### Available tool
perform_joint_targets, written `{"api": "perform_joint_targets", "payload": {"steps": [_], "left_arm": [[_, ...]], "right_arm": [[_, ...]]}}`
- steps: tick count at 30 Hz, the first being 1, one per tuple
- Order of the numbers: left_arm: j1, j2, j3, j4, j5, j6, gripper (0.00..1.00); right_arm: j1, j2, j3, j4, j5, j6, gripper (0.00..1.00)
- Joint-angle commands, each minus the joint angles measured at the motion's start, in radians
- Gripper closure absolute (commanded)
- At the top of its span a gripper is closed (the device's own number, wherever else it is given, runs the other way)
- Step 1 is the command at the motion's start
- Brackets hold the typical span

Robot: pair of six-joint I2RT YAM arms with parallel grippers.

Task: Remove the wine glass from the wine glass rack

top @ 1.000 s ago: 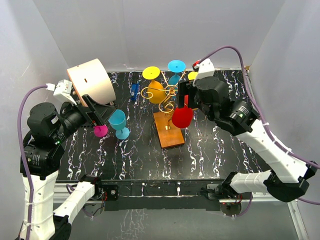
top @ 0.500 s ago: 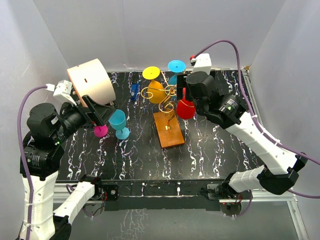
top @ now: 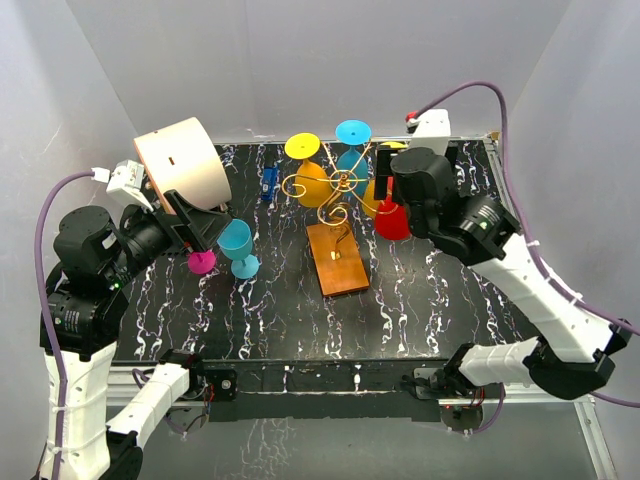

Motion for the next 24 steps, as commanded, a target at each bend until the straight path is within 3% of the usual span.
{"api": "perform_joint_targets", "payload": {"steps": [1,8,13,18,24], "left_arm": [[-0.003,0.002,0.021,0.01,0.018,0.001,0.15],[-0.003,0.007,-0.006,0.061,0.075,-0.021,0.14],[-0.003,-0.003,-0.103,0.215,0.193,-0.105,0.13],[-0.003,-0.019,-0.23,0.454,0.335,-0.242,0.13],[-0.004,-0.068,-0.326,0.698,0.466,-0.362,0.14]], "right_arm": [[-0.002,-0.094,-0.006,-0.021,0.011,0.007,0.38],[-0.002,-0.241,-0.099,-0.07,-0.188,-0.015,0.38],[-0.002,-0.34,-0.158,-0.049,-0.432,0.105,0.38],[-0.002,-0.451,-0.323,0.239,-0.776,0.29,0.39],[-0.002,-0.517,-0.478,0.609,-0.958,0.497,0.4]]}}
